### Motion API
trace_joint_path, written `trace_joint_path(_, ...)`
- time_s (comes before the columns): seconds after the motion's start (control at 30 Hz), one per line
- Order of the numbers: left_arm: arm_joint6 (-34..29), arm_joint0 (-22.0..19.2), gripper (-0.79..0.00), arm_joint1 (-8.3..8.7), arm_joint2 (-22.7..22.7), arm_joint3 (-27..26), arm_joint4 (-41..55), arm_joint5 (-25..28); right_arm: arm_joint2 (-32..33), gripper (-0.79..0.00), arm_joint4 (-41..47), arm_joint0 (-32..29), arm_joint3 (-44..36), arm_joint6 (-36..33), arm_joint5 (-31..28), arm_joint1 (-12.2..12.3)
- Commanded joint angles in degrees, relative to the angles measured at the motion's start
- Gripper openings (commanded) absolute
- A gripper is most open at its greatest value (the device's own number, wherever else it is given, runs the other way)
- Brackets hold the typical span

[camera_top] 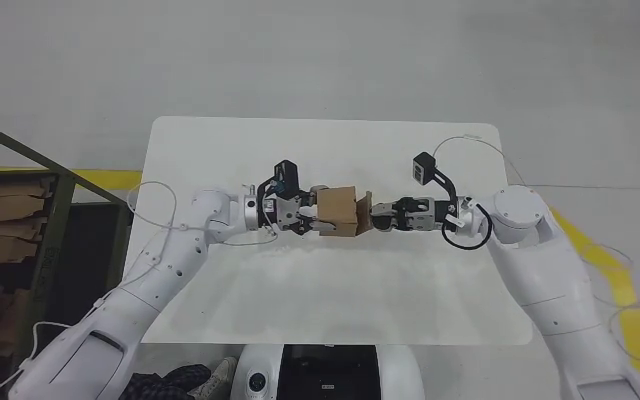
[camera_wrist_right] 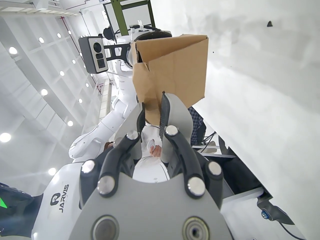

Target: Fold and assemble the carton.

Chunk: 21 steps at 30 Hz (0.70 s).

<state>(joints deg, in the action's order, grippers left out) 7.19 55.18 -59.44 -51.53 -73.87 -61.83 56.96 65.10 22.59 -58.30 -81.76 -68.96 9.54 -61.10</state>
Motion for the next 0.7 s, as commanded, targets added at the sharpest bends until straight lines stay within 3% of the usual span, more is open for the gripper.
trace_joint_path(0.0,0.0,0.0,-0.397,-0.07,-0.1,0.0,-0.1,0.0,-0.3,-0.680,0.0,0.2,0.2,0.0,0.2,0.0)
trace_joint_path(0.67,0.4,1.0,-0.397,-0.40,-1.4,-0.8,-1.4,0.5,-2.1,-0.776,-0.4,1.5,-0.2,1.4,1.6,-0.1)
